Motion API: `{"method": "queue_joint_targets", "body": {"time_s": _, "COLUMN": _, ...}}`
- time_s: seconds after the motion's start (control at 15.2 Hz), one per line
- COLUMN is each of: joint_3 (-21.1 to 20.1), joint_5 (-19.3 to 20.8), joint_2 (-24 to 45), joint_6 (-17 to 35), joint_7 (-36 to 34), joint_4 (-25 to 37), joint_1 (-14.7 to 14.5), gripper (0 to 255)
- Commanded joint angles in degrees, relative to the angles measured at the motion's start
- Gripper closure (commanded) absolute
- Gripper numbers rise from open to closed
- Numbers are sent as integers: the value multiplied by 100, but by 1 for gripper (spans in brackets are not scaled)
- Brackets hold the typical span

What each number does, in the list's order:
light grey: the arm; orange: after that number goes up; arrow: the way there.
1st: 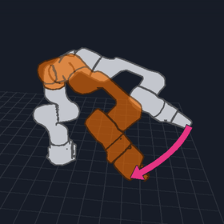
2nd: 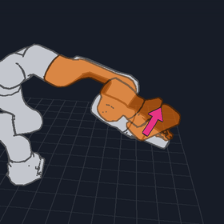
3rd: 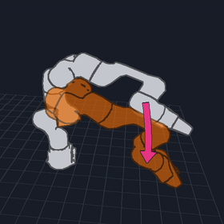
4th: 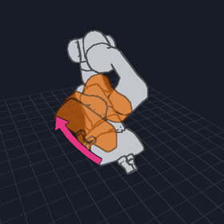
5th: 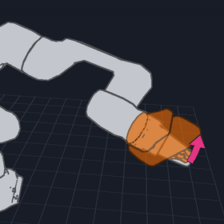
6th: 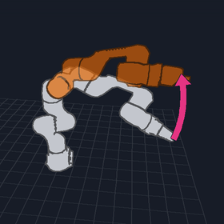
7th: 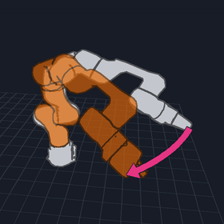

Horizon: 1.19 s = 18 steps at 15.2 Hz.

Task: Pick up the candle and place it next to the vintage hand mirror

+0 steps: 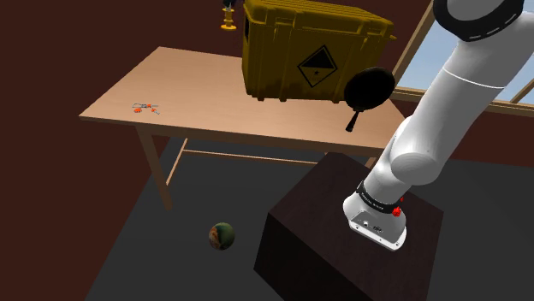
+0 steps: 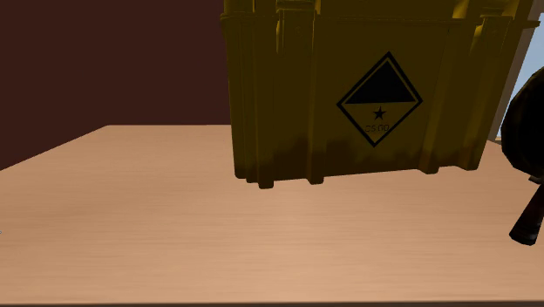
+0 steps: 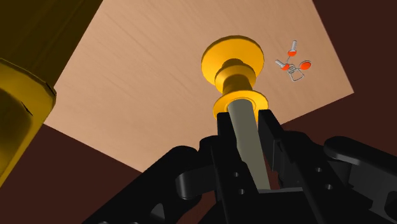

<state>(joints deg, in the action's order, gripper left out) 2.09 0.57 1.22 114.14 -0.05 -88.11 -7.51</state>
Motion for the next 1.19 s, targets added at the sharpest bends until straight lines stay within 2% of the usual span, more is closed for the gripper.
{"method": "queue_joint_targets", "body": {"time_s": 0.0, "joint_3": 1, "joint_5": -3, "joint_2": 31, "joint_6": -190, "joint_7": 5, "joint_4": 218, "joint_1": 1, "gripper": 255}}
{"method": "queue_joint_targets", "body": {"time_s": 0.07, "joint_3": 1, "joint_5": -3, "joint_2": 40, "joint_6": -226, "joint_7": 5, "joint_4": 263, "joint_1": 2, "gripper": 255}}
{"method": "queue_joint_targets", "body": {"time_s": 0.53, "joint_3": 271, "joint_5": -117, "joint_2": -1366, "joint_6": -40, "joint_7": 537, "joint_4": -1328, "joint_1": 229, "gripper": 255}}
{"method": "queue_joint_targets", "body": {"time_s": 1.12, "joint_3": 763, "joint_5": -72, "joint_2": -2907, "joint_6": -225, "joint_7": 1268, "joint_4": -2692, "joint_1": 503, "gripper": 255}}
